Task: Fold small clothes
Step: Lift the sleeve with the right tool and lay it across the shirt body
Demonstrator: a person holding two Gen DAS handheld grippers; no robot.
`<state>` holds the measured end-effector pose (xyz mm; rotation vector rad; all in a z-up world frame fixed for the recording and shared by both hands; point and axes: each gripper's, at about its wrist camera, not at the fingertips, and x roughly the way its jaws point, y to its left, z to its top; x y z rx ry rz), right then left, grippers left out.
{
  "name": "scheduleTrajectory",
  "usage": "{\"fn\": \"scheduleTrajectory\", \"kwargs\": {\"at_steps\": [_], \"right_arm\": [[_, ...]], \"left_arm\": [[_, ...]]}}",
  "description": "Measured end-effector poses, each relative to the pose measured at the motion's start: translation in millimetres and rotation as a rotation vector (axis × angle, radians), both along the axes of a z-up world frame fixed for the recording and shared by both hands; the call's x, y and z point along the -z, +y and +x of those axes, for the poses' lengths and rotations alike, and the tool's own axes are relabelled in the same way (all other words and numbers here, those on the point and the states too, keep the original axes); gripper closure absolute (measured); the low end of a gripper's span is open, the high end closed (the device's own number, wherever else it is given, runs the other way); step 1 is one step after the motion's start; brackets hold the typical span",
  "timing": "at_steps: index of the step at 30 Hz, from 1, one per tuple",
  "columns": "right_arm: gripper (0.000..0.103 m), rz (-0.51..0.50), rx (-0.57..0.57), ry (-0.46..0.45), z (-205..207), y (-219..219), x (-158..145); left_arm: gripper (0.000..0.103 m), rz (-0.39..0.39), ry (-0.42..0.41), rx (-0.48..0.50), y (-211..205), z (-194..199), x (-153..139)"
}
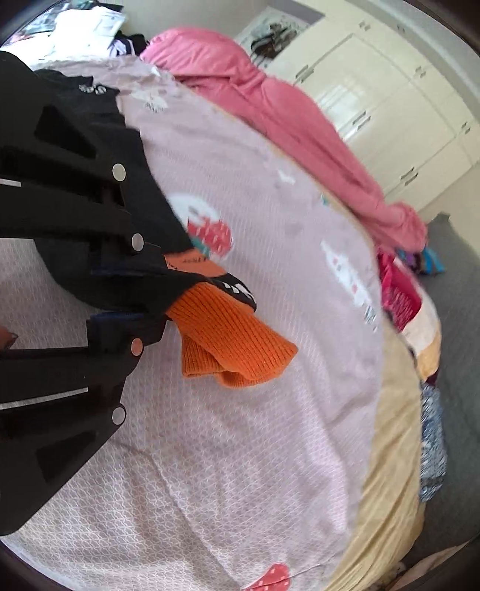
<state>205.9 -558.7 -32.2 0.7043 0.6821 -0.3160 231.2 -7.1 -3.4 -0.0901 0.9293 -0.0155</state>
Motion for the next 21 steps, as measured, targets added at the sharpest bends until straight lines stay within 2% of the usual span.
{"fn": "scheduleTrajectory", "kwargs": {"at_steps": [7,15,21], "right_arm": [[0.091,-0.048,-0.090,-0.093,7.3,35.0,-40.7],[0.091,-0.128,-0.193,-0.142,14.8,96.6,-82.3],[0.091,-0.124,-0.268,-0.172,19.7,136.3,-100.5]], "left_arm": [[0.009,-0.039,-0.020,-0.029,22.9,-0.5,-11.7],[0.009,-0.075,-0.035,-0.067,48.9,-1.1,-21.8],[0.009,-0.078,-0.053,-0.081,62.4,-4.8,-26.6]]}}
